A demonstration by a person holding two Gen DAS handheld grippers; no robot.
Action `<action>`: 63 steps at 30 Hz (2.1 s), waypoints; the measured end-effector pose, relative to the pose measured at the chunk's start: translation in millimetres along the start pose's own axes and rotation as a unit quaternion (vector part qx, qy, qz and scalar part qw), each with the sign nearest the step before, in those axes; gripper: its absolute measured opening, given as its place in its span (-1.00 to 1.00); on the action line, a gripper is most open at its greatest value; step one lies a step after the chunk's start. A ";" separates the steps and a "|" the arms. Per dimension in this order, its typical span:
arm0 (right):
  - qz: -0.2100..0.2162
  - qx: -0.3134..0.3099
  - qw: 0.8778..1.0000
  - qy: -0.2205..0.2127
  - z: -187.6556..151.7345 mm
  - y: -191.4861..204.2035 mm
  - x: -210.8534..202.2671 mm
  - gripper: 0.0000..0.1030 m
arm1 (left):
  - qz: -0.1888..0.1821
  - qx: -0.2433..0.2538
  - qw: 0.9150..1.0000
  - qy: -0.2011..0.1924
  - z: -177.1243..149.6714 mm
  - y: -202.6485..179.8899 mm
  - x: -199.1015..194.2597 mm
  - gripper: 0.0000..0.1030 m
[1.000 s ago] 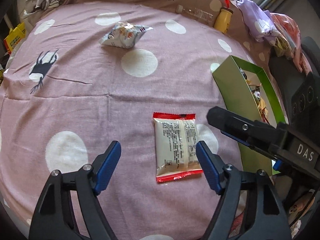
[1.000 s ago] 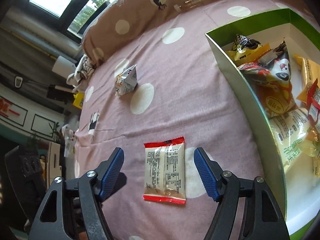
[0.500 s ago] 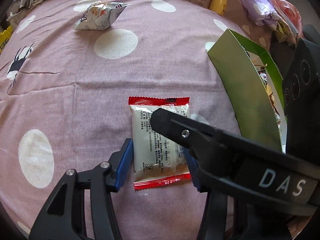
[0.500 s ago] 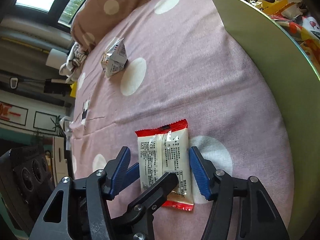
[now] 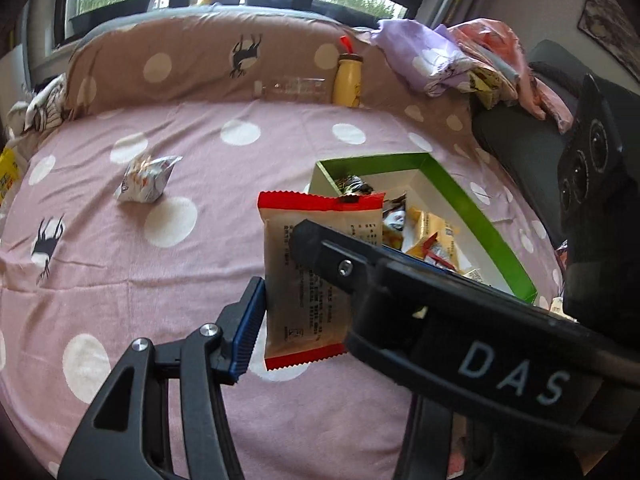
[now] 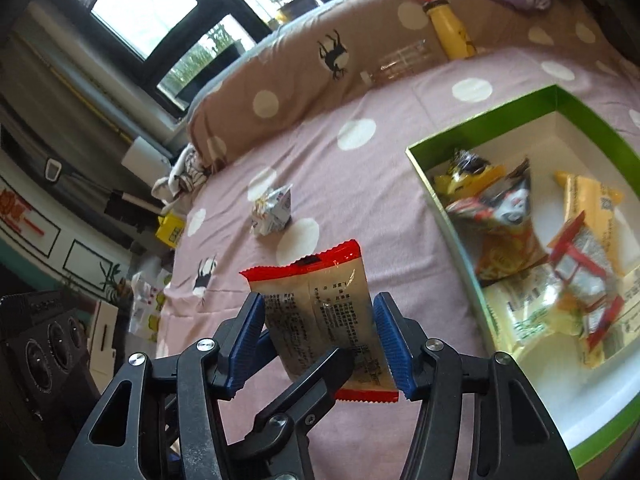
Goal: Organize snacks
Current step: 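Carry the biscuit packet over the green box with the right gripper, then drop the biscuit packet into the box and open the right gripper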
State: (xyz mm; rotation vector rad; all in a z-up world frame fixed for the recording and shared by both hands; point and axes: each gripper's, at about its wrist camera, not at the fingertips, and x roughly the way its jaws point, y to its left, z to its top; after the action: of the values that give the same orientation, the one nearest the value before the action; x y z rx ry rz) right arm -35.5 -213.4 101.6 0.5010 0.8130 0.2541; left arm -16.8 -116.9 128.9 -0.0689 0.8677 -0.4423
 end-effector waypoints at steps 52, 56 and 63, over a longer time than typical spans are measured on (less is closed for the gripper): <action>-0.100 0.040 0.989 -0.101 16.8 -44.5 -58.7 0.63 | 0.083 -0.032 0.996 -0.016 -5.0 51.1 -17.9 0.70; -0.090 -0.010 0.993 -0.081 13.2 -11.2 -37.2 0.65 | 0.093 -0.084 0.992 -0.019 -3.4 89.6 -28.1 0.81; -0.051 -0.070 0.996 -0.026 23.3 44.5 13.2 0.65 | 0.106 -0.147 0.983 -0.026 -4.7 142.7 -44.5 0.85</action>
State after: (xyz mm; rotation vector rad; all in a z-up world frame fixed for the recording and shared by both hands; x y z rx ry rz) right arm -10.5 -177.8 129.9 0.3324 0.7624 0.2020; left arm 4.3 31.1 124.3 -0.2560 0.8725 -0.1106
